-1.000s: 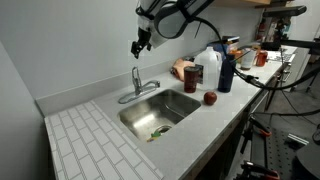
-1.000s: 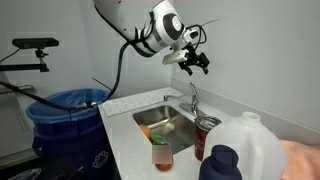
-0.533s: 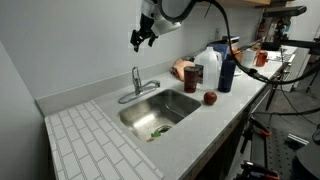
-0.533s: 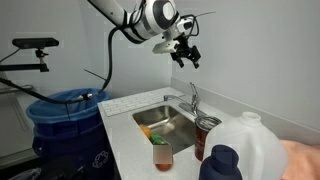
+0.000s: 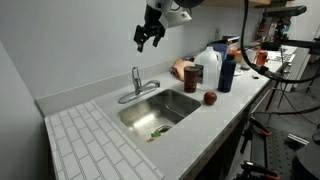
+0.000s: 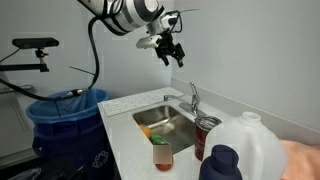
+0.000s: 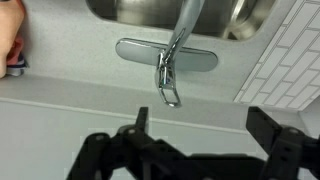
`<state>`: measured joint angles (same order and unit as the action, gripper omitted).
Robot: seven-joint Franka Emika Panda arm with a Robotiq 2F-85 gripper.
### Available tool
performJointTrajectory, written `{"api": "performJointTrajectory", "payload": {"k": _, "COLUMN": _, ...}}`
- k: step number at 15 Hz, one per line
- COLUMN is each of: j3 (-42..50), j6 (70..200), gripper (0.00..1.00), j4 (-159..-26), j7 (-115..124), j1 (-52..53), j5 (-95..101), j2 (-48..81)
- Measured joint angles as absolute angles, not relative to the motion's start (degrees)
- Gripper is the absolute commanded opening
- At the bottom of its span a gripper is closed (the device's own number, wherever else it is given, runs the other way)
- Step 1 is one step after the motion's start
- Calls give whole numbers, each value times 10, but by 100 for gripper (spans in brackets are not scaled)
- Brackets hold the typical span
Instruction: Push the faucet hand up
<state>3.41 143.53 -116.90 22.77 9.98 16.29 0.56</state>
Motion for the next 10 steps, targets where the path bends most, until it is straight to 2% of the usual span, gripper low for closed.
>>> {"api": "performJointTrajectory", "payload": {"k": 10, "j3": 2, "j6": 1427, "gripper": 100, "j4": -1251, "j7": 227, "j1": 58, "j5": 162, "j2": -100}}
